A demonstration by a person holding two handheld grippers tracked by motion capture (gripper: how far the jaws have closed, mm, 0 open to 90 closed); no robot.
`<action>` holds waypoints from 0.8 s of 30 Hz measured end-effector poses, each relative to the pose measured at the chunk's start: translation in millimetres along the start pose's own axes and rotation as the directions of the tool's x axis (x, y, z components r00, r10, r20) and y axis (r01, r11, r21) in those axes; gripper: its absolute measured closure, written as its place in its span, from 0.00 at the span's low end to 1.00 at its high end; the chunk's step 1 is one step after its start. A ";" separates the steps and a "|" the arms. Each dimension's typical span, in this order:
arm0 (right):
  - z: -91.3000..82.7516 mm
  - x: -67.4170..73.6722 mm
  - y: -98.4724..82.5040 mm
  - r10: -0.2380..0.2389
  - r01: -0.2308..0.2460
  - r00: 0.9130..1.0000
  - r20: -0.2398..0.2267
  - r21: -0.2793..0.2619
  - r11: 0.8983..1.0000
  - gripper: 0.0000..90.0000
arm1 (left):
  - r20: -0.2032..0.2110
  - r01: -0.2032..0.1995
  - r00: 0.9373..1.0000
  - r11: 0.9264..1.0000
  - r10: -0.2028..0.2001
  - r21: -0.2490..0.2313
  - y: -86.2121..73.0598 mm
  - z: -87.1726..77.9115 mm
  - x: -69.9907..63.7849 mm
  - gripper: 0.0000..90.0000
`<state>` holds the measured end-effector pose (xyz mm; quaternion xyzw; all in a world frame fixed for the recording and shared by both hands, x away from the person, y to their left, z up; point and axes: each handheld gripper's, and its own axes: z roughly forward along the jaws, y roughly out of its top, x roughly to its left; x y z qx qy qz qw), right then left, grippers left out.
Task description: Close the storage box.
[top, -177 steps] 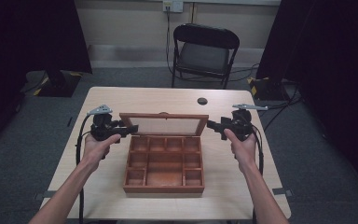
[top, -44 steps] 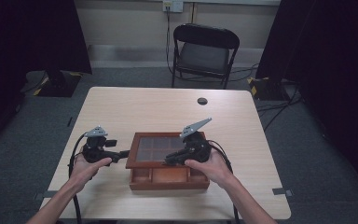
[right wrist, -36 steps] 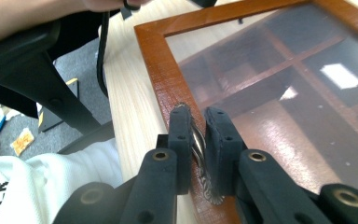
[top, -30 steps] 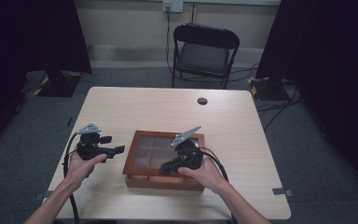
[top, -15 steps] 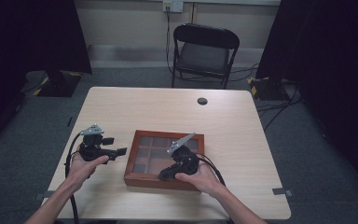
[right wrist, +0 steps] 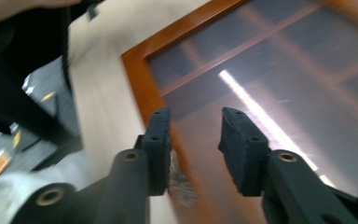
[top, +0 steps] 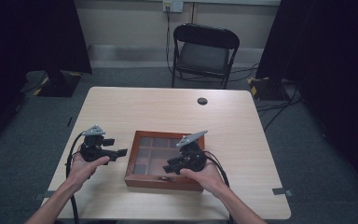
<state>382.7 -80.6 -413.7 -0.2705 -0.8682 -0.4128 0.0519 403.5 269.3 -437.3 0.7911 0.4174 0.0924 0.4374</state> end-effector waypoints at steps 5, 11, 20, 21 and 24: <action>-28.8 -13.8 -7.0 0.081 -0.071 0.992 0.098 -0.099 0.993 0.45 | -0.020 0.010 1.000 1.000 -0.009 0.018 -1.1 0.1 4.5 0.20; -70.9 -37.6 -34.7 0.209 -0.162 0.938 0.276 -0.183 0.970 0.18 | -0.057 0.006 0.998 0.997 -0.002 0.074 -13.6 -5.3 14.8 0.20; -99.7 -82.2 -98.3 0.357 -0.330 0.802 0.478 -0.143 0.933 0.16 | -0.125 0.105 0.988 0.981 -0.085 0.161 -35.0 -5.7 42.1 0.19; -99.1 -90.8 -106.5 0.377 -0.363 0.763 0.525 -0.136 0.922 0.16 | -0.141 0.092 0.988 0.982 -0.069 0.167 -36.1 -4.1 42.0 0.19; -98.2 -104.3 -114.7 0.416 -0.421 0.712 0.566 -0.131 0.898 0.17 | -0.152 0.048 0.988 0.978 -0.017 0.202 -37.8 1.1 40.4 0.19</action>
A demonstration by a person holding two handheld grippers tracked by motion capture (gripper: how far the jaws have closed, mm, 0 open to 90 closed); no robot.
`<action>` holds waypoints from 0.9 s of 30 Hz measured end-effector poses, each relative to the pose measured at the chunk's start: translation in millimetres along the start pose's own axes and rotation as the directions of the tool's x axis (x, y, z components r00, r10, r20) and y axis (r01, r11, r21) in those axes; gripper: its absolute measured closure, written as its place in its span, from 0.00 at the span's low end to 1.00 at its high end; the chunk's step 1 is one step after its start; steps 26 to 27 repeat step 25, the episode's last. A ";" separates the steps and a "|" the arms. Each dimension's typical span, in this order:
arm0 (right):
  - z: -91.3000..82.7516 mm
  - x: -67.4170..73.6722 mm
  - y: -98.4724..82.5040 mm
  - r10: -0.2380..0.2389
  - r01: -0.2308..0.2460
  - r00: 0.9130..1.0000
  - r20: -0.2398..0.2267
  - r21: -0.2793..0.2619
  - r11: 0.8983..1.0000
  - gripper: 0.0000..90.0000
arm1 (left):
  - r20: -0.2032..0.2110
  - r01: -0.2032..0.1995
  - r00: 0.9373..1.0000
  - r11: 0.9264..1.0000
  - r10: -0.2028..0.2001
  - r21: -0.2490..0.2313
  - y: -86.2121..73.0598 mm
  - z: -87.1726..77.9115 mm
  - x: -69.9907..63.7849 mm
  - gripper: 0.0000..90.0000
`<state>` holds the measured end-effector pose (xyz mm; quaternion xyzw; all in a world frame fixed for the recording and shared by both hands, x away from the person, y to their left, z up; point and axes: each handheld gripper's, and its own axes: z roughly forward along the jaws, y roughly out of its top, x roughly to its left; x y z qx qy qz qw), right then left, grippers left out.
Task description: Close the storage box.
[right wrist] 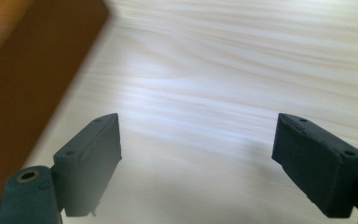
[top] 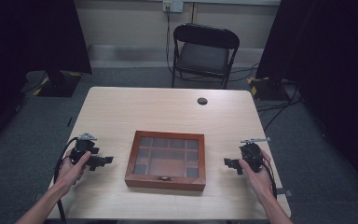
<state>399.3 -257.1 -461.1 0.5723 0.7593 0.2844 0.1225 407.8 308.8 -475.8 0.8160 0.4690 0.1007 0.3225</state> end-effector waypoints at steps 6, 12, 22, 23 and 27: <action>18.3 -1.3 -6.3 -0.007 0.002 0.992 0.128 0.037 0.999 0.14 | -0.137 -0.057 0.989 0.998 0.055 -0.012 -8.8 12.1 -3.3 0.17; 31.5 3.1 -18.7 -0.017 0.039 0.984 0.180 -0.116 0.993 0.00 | -0.161 -0.027 0.987 0.994 0.010 -0.104 -16.1 19.8 -3.5 0.04; 34.6 5.0 -22.9 -0.010 0.042 0.984 0.178 -0.176 0.983 0.00 | -0.168 -0.029 0.986 0.992 0.007 -0.124 -18.8 21.3 -3.7 0.00; 34.3 5.0 -23.2 -0.010 0.042 0.984 0.178 -0.175 0.984 0.00 | -0.168 -0.015 0.986 0.991 -0.007 -0.130 -19.0 21.7 -4.9 0.00; 33.5 5.1 -24.3 -0.007 0.039 0.984 0.181 -0.176 0.984 0.00 | -0.166 -0.016 0.986 0.991 -0.006 -0.130 -19.0 21.7 -4.8 0.00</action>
